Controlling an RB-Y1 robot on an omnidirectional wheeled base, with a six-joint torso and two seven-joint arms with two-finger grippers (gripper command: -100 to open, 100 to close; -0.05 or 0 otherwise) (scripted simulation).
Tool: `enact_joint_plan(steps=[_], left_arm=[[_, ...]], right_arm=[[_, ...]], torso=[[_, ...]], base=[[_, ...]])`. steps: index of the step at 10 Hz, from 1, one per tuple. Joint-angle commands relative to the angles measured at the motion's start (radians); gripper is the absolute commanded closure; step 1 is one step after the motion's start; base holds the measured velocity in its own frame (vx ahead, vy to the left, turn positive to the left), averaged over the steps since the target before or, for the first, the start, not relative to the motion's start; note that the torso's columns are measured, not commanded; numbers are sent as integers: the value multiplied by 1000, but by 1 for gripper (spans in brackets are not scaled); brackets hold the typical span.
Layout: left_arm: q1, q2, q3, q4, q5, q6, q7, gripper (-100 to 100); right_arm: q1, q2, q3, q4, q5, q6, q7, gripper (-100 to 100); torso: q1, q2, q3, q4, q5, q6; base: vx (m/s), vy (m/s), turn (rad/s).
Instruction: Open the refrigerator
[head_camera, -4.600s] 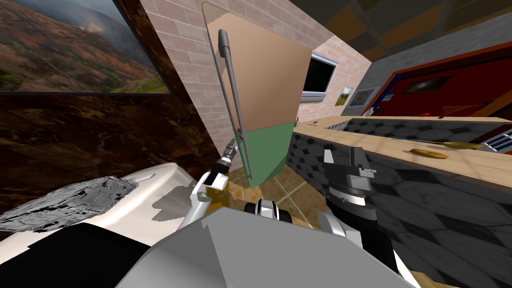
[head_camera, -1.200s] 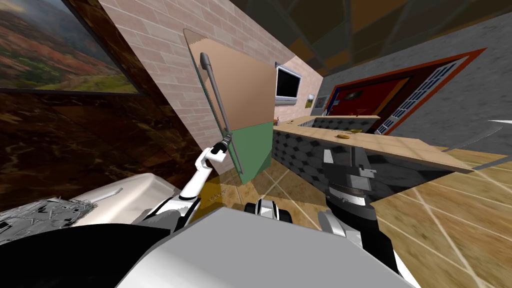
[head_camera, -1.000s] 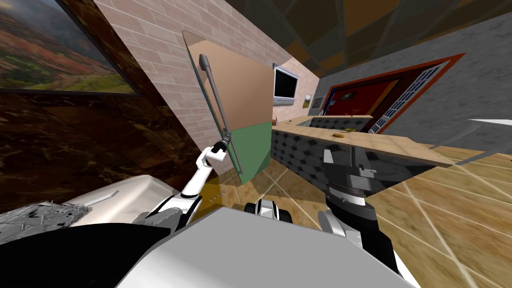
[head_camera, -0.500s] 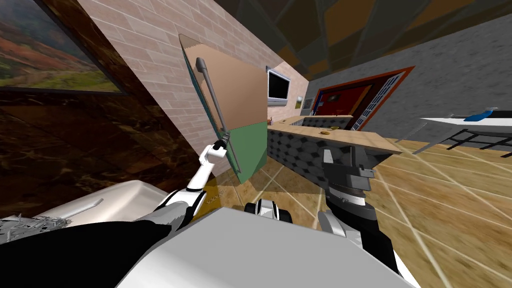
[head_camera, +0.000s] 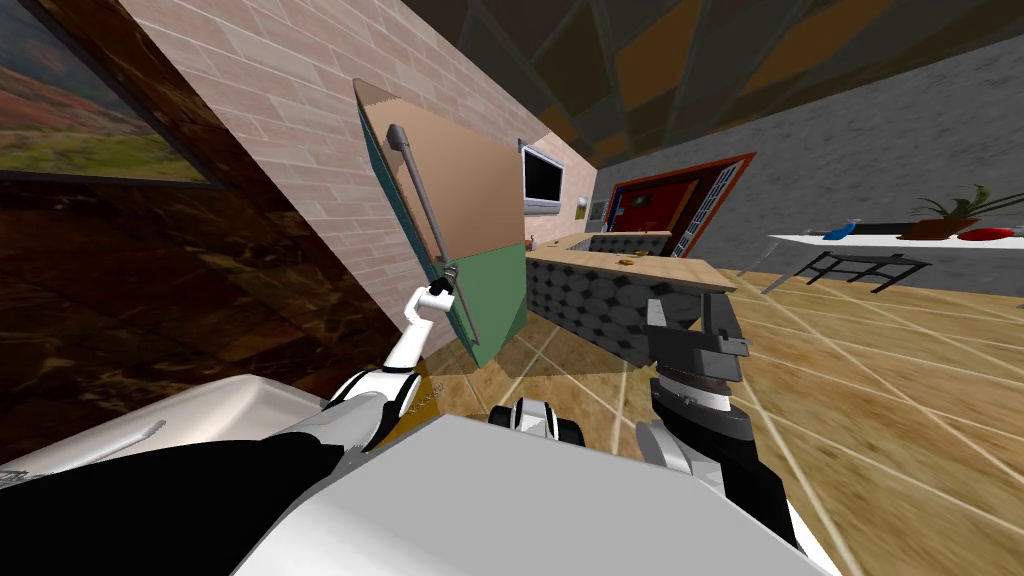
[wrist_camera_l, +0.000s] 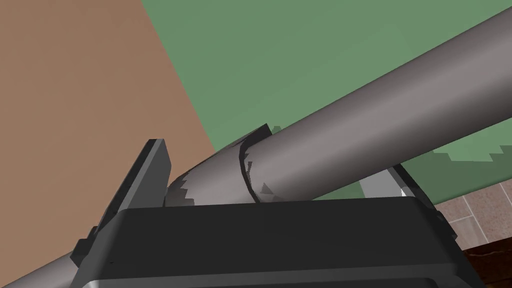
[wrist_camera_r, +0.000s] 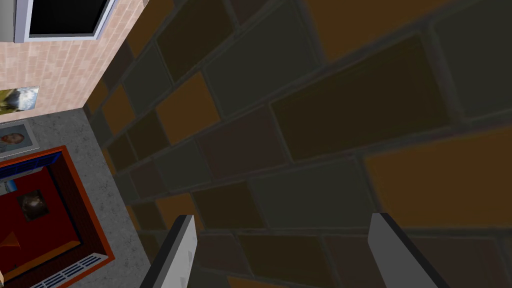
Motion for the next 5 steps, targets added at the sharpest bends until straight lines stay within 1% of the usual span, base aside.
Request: enact_joint_plan(steps=[1, 2, 3, 4, 5], left_arm=[[-17, -7, 7, 56, -11, -3, -4, -100], [-20, -3, 6, 41, -6, 0, -4, -100], [24, 5, -8, -9, 10, 7, 3, 100], [48, 18, -23, -41, 30, 16, 10, 100], [65, 18, -23, -82, 30, 16, 10, 100]], right_arm=[[0, 0, 0, 0, 0, 0, 0, 0], [0, 0, 0, 0, 0, 0, 0, 0], [0, 0, 0, 0, 0, 0, 0, 0], [1, 0, 0, 0, 0, 0, 0, 0], [1, 0, 0, 0, 0, 0, 0, 0]], torso=[[-1, 1, 1, 1, -1, -1], [1, 0, 1, 0, 1, -4], [1, -1, 0, 0, 0, -2], [4, -3, -1, -2, 3, -8], [7, -4, -2, -3, 5, -9]], base=[[-38, 1, -17], [-6, -5, -14], [107, -2, 219], [220, -27, 305], [167, -35, 222]])
